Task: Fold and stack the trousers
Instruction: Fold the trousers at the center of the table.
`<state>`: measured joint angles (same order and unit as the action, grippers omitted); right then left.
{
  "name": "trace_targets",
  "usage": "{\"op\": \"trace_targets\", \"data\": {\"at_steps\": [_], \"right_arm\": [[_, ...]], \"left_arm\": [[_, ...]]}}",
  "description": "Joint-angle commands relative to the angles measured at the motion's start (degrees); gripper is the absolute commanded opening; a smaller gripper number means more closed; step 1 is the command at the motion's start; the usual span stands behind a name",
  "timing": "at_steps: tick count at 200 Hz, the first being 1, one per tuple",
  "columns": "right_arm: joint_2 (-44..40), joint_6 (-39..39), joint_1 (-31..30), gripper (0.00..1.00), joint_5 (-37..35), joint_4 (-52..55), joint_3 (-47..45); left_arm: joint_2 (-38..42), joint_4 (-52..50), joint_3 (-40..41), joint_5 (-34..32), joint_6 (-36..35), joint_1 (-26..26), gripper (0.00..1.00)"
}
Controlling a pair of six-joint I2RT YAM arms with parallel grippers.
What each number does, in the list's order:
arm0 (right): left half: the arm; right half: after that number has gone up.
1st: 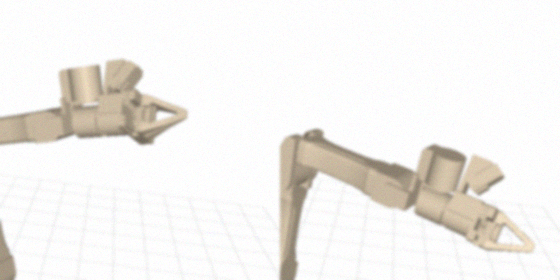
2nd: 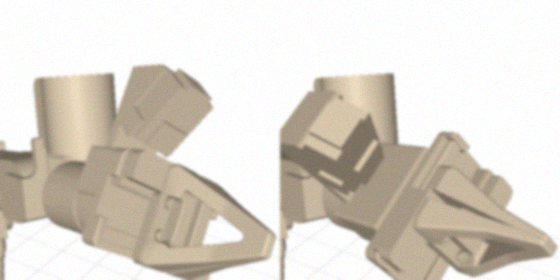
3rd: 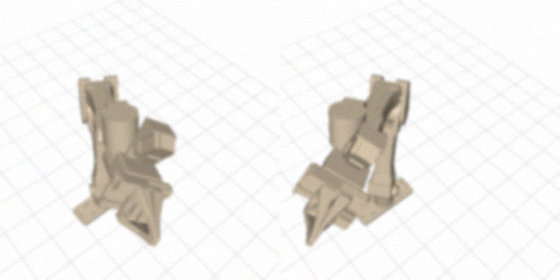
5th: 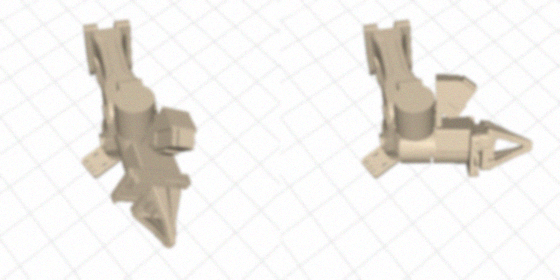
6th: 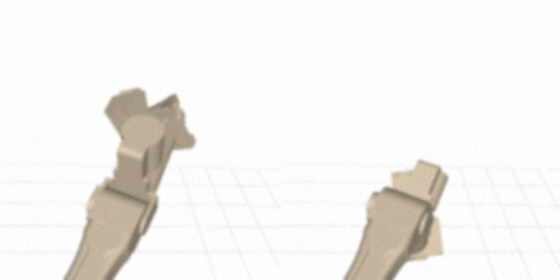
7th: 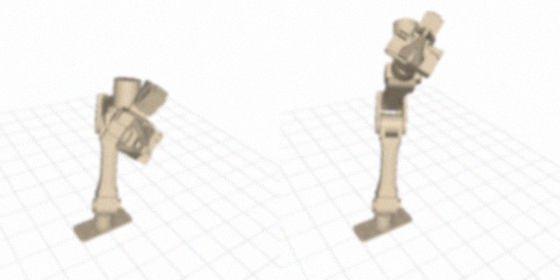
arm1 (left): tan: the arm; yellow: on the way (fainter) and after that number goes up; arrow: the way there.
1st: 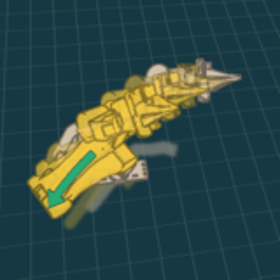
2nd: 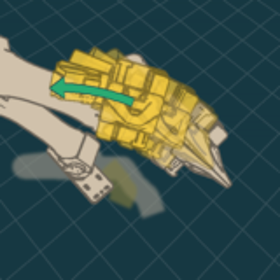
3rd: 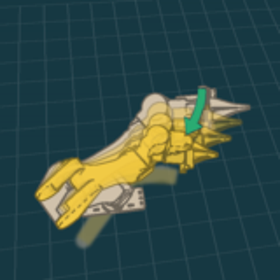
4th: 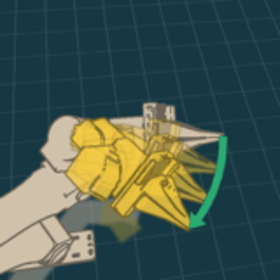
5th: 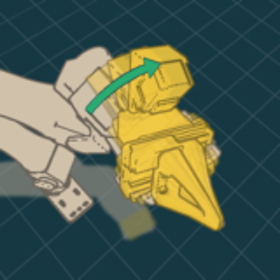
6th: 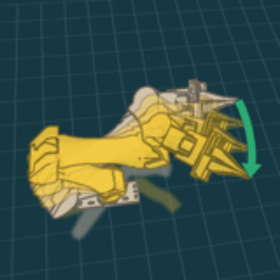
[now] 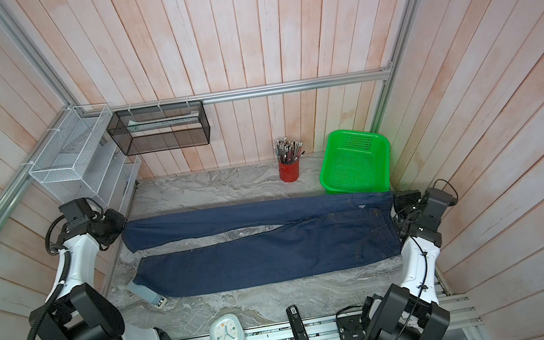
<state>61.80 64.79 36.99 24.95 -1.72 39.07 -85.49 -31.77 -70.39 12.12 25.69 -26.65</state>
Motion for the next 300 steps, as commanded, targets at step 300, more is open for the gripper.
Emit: {"op": "trace_targets", "data": {"at_steps": [300], "right_arm": [[-9.2,-5.4,0.3,0.00,-22.8,16.4,-9.0]], "left_arm": [[15.7,-1.7,16.2,-6.9,3.5,-7.6,0.00]]}}
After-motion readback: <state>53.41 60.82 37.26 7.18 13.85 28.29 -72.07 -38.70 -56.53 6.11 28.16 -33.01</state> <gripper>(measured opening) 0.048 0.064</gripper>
